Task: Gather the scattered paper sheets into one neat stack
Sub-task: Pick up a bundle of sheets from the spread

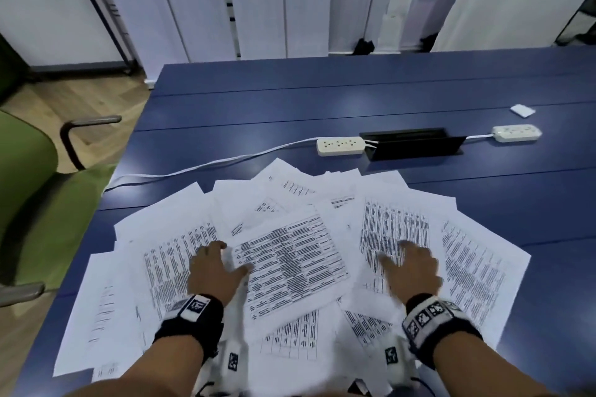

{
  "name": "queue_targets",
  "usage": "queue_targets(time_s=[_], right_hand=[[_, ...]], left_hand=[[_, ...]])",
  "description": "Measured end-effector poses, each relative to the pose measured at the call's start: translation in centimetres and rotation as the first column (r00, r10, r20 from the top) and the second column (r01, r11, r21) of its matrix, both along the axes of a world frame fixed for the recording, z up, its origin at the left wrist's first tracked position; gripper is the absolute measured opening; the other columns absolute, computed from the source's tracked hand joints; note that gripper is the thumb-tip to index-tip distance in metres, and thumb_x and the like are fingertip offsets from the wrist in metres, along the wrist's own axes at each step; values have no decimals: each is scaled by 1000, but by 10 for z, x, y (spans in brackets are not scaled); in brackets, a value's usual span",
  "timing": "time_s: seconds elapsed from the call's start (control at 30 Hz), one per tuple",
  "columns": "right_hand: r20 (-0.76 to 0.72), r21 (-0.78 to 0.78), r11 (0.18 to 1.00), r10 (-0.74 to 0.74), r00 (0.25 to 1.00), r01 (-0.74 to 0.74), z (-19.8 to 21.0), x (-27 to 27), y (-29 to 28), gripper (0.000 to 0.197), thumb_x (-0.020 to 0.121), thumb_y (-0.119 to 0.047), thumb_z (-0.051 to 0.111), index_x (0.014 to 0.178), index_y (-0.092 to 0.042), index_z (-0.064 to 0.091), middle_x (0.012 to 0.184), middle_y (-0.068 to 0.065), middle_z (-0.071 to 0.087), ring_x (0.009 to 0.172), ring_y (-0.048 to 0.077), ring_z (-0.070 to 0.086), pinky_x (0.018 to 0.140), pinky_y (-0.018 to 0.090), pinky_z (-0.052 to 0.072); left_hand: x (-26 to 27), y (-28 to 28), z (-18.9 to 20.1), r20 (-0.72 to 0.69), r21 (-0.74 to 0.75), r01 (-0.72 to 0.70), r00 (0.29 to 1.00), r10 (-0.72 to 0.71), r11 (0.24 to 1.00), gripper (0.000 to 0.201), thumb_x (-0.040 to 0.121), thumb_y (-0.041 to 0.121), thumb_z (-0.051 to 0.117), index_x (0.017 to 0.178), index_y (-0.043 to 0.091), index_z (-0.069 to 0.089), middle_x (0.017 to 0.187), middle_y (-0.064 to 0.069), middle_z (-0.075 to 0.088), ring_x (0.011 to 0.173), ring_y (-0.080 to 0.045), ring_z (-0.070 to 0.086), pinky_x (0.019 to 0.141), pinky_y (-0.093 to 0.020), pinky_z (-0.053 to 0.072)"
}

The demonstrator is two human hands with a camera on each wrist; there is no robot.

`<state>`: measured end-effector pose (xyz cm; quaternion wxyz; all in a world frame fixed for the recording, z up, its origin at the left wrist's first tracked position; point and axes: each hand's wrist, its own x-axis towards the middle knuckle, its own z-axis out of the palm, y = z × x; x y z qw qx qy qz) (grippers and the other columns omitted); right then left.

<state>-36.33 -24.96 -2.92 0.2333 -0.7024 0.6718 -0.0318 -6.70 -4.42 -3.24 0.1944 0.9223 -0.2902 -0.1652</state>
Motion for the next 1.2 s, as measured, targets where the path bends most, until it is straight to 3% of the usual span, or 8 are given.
queue_targets(time_s=[0.1,0.27,0.5,0.57,0.67,0.83,1.07,1.2], right_hand=[[-109,90,956,-268,957,278,2,-36,-18,96,68,-61,73,138,-10,32,140,23,36,130,41,35,103,57,37],[-84,162,937,-300,950,310,-7,-55,-23,108,53,-54,86,130,3,35,128,25,50,121,42,46,102,50,40],[193,163,966,-230,954,200,-13,-55,-26,29,86,-14,67,107,5,62,109,25,63,97,35,60,85,34,46],[226,125,981,-174,958,149,-13,-54,-24,13,86,-7,65,76,1,63,84,20,59,71,26,57,69,30,42],[238,101,993,-76,968,53,-21,-53,-23,45,82,2,64,52,-8,32,63,8,36,50,15,33,52,26,27],[192,218,973,35,981,-78,-14,-39,-19,37,94,-9,50,63,-13,31,67,3,34,58,15,31,53,27,23],[469,376,909,-351,810,177,-13,-39,-13,41,81,-5,72,104,-10,39,89,14,57,80,30,61,69,37,51],[462,260,962,-201,864,85,-12,-35,2,29,84,-4,68,103,-14,48,89,8,60,84,27,59,74,34,47]], left_hand=[[1,-16,1,0,134,191,981,-193,972,93,70,74,61,145,27,32,154,-1,29,138,-27,31,105,-48,38],[7,-41,4,-155,364,289,956,-249,885,134,56,78,68,151,31,-14,161,2,10,144,-35,21,110,-51,33],[-11,-51,14,24,540,195,969,-246,818,94,45,87,63,115,25,52,123,-3,47,121,-26,42,95,-46,42],[-17,-49,14,9,505,181,977,-214,844,77,53,84,62,98,22,62,119,-4,46,117,-26,42,93,-43,45],[-29,-42,11,-90,330,131,990,-107,935,70,60,74,70,95,14,62,119,-10,45,109,-27,49,93,-39,48],[-48,-28,6,-321,-27,-152,937,135,988,68,71,40,81,115,0,48,113,-17,48,92,-23,47,86,-34,48],[-46,-10,-5,-323,48,-22,946,37,999,59,61,76,66,88,23,67,86,1,67,88,-17,64,83,-30,48],[-59,-5,0,-630,-170,-26,772,-89,985,52,66,53,79,96,16,58,80,-2,56,73,-14,52,64,-23,41]])
